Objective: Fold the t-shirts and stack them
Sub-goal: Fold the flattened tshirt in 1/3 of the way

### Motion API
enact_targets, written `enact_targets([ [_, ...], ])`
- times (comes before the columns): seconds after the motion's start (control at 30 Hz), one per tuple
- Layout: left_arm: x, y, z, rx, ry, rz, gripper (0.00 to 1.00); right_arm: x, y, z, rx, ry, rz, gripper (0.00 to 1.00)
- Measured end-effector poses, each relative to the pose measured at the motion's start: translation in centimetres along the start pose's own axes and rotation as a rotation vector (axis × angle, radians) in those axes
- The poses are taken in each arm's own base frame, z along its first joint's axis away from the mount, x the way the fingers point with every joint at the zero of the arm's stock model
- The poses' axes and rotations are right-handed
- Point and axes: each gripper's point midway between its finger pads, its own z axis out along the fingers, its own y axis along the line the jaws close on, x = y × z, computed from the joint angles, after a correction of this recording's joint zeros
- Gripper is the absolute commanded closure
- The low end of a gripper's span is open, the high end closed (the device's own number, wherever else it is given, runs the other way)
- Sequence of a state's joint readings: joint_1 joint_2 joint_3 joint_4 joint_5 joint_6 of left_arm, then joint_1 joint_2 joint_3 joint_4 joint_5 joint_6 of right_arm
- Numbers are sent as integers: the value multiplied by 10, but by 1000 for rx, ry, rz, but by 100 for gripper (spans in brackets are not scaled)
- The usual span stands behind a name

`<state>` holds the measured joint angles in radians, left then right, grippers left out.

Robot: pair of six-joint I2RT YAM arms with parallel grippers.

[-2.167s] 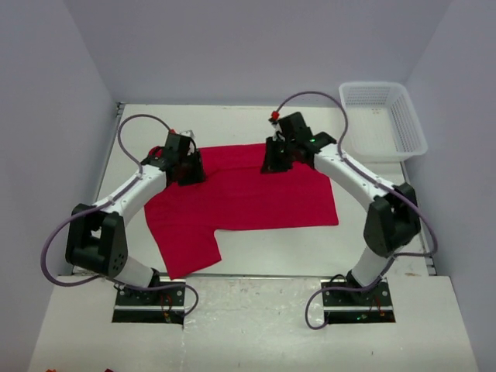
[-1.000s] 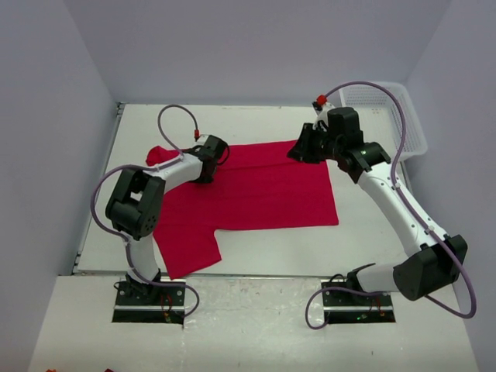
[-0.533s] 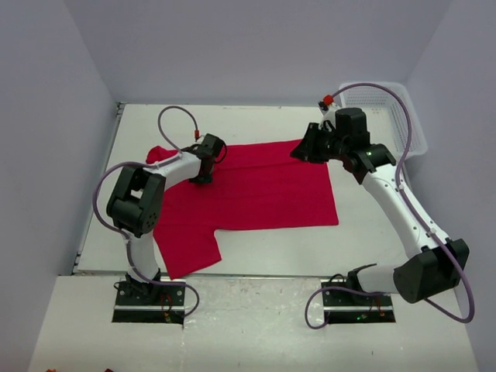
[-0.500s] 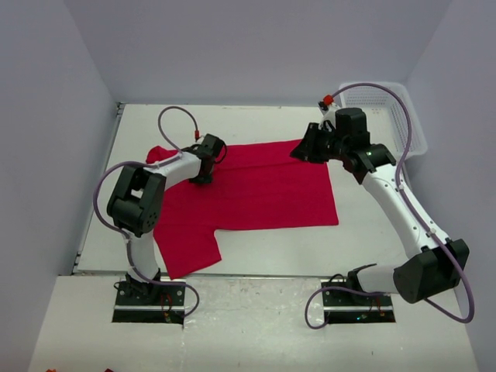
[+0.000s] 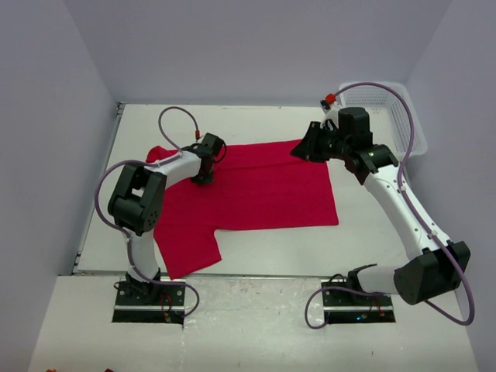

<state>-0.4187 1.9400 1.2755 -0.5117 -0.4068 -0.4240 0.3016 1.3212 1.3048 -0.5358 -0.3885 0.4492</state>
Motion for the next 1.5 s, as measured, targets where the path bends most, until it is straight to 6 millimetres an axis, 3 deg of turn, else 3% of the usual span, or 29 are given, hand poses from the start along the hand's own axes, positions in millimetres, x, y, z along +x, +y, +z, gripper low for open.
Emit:
enact_targets([
  [0.43, -1, 3, -2, -6, -2, -6, 88, 5, 1, 3, -22, 10, 15, 82],
  [0.6, -4, 4, -7, -2, -12, -12, 100, 4, 2, 3, -25, 7, 21, 82],
  [0.87, -3, 5, -7, -3, -9, -10, 100, 3, 5, -1, -30, -3, 16, 81],
  [0.9, -3, 5, -7, -3, -9, -10, 80, 2, 5, -2, -32, -5, 15, 81],
  [0.93, -3, 5, -7, -5, -8, -10, 75, 2, 6, -2, -33, -6, 15, 82],
  [1.1, -2, 7, -8, -11, -7, -12, 69, 3, 5, -2, -33, -7, 15, 82],
  [1.5, 2, 9, -7, -20, -1, -8, 81, 5, 5, -2, -34, -5, 20, 82],
])
